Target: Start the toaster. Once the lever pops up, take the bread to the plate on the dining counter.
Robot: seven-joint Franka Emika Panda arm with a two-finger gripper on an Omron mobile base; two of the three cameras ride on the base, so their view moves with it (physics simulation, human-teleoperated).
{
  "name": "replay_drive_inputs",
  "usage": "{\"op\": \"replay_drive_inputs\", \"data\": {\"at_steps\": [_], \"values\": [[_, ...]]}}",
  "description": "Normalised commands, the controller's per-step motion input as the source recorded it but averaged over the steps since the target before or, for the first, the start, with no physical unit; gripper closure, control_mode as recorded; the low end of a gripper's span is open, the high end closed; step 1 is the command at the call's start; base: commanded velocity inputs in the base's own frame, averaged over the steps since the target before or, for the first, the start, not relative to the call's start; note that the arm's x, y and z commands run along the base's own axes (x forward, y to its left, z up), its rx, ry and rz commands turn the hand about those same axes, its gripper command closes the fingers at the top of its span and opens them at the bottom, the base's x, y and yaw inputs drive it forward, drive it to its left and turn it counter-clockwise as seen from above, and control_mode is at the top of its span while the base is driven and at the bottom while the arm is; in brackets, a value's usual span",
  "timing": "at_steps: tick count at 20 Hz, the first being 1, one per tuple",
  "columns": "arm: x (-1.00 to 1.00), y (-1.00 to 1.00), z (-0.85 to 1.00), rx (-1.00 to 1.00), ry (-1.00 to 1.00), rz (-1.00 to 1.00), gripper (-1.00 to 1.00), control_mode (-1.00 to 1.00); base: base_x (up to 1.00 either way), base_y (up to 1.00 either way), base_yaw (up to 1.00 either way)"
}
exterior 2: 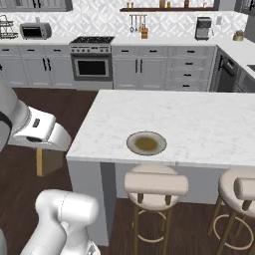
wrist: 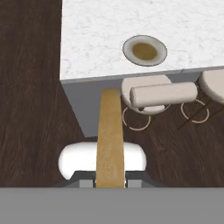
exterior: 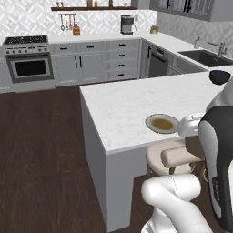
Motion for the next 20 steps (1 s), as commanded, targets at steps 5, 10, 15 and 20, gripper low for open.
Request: {"op": "replay_drive_inputs", "data": {"at_steps": [5,10,15,20], "values": [[0.0,0.0,0.0,0.0,0.0,0.0,1.0,1.0,0.0,-0.44,0.0],[0.0,0.0,0.0,0.0,0.0,0.0,1.0,1.0,0.25,-0.33,0.12],[0.0,0.0,0.0,0.0,0.0,0.0,1.0,1.0,0.32,-0.57,0.15],[0.0,0.0,0.0,0.0,0.0,0.0,1.0,1.0,0.25,-0.66,0.07]]}}
